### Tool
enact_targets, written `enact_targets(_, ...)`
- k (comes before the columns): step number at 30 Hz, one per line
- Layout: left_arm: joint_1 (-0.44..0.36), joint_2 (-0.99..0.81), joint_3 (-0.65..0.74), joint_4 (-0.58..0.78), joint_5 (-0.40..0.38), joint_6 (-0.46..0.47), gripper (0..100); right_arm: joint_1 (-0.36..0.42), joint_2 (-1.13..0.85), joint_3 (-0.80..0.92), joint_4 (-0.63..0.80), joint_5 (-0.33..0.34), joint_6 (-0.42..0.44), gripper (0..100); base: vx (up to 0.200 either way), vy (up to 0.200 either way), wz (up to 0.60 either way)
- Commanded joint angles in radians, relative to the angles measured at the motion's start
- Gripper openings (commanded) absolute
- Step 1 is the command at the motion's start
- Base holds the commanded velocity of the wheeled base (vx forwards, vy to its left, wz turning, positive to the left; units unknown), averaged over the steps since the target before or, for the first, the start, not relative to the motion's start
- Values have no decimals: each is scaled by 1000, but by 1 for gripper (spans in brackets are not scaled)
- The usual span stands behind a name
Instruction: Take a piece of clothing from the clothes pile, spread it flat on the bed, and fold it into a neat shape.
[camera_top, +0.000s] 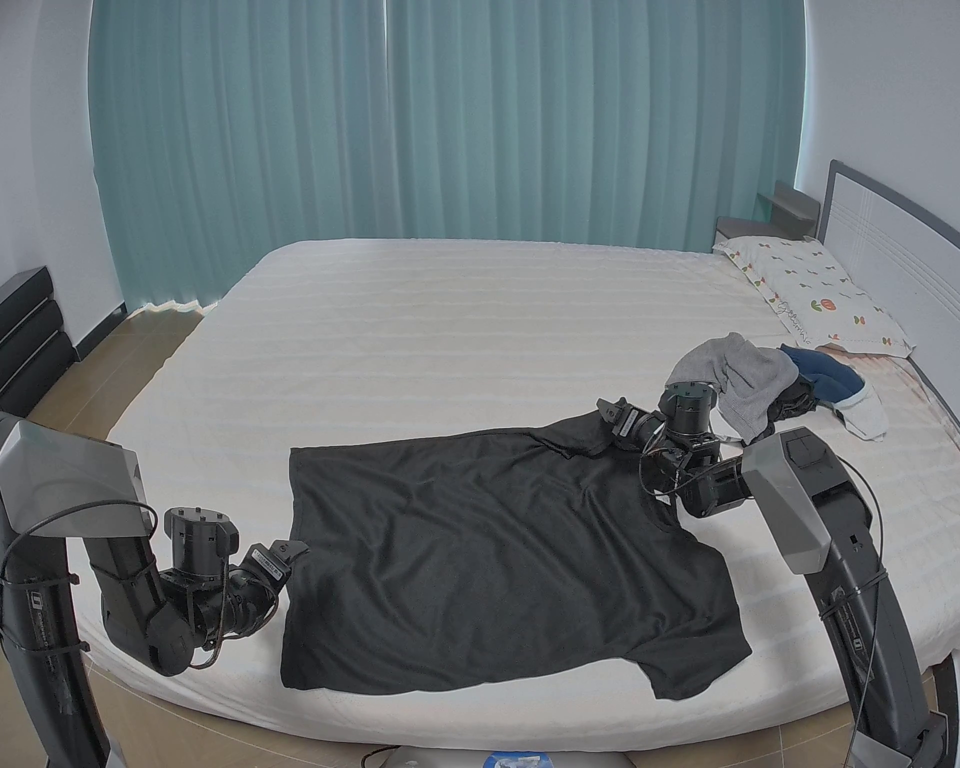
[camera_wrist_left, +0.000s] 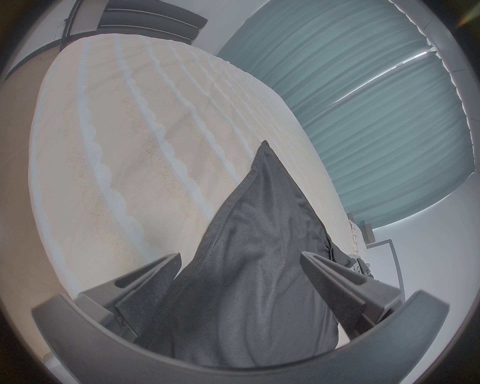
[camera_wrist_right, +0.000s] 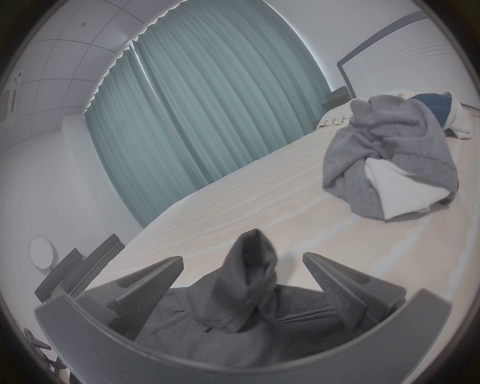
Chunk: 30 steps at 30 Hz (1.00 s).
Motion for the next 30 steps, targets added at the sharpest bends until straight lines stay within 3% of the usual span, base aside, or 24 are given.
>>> enact_targets(1,-3,3,0,0,1,0,100,-44,-145,219,-2,49,-1,100,0,0,0)
enact_targets(7,-3,3,0,0,1,0,100,-98,-245,426,1,174,0,100,0,0,0)
enact_targets(25,-3,6,0,0,1,1,100,-103,-114,370,3,163,14,100,0,0,0)
enact_targets(26,-3,6,0,0,-1,1,100,-103,-113,367,4,161,14,0,0,0,0)
enact_targets(30,-5,6,0,0,1,1,100,-104,-104,331,38,154,17,0,0,0,0)
